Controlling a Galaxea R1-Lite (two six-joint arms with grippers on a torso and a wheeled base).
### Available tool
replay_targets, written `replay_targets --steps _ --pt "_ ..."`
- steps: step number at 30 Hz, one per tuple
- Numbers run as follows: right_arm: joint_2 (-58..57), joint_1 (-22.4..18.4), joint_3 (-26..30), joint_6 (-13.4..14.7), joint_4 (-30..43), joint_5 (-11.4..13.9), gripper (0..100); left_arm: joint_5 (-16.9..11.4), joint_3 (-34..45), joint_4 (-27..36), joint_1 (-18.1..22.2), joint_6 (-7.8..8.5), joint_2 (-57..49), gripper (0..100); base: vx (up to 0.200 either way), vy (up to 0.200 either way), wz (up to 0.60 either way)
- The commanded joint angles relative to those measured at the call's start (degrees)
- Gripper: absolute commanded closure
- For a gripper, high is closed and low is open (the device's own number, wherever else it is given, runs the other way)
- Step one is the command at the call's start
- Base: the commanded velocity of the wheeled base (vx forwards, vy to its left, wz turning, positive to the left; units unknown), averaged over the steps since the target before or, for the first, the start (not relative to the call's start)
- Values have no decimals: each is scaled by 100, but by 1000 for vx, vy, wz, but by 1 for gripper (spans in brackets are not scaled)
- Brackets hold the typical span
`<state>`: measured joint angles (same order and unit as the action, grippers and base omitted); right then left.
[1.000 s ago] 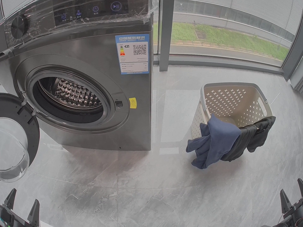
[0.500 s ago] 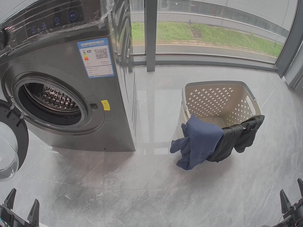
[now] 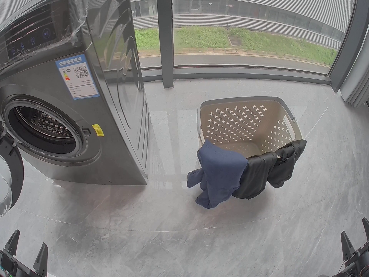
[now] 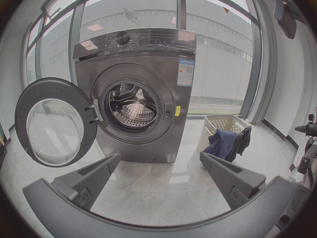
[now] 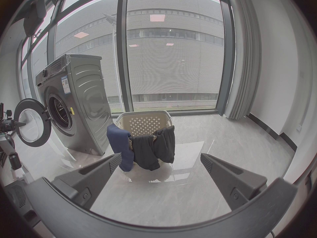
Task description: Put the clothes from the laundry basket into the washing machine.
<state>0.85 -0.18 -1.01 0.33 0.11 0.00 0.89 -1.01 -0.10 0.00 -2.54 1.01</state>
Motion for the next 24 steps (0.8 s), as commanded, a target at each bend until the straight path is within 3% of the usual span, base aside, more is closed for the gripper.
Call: replay_targets --steps 1,13,22,24 --pt "-85 9 101 2 -2 0 0 8 92 1 0 -10 -57 0 0 -200 0" --pt "-85 9 101 11 -2 0 0 8 92 1 0 -1 -57 0 0 0 0" --pt "-85 9 101 2 -2 0 0 8 92 1 0 7 -57 0 200 0 0" --pt "-85 1 101 11 -2 0 0 8 101 1 0 -1 -57 0 0 0 0"
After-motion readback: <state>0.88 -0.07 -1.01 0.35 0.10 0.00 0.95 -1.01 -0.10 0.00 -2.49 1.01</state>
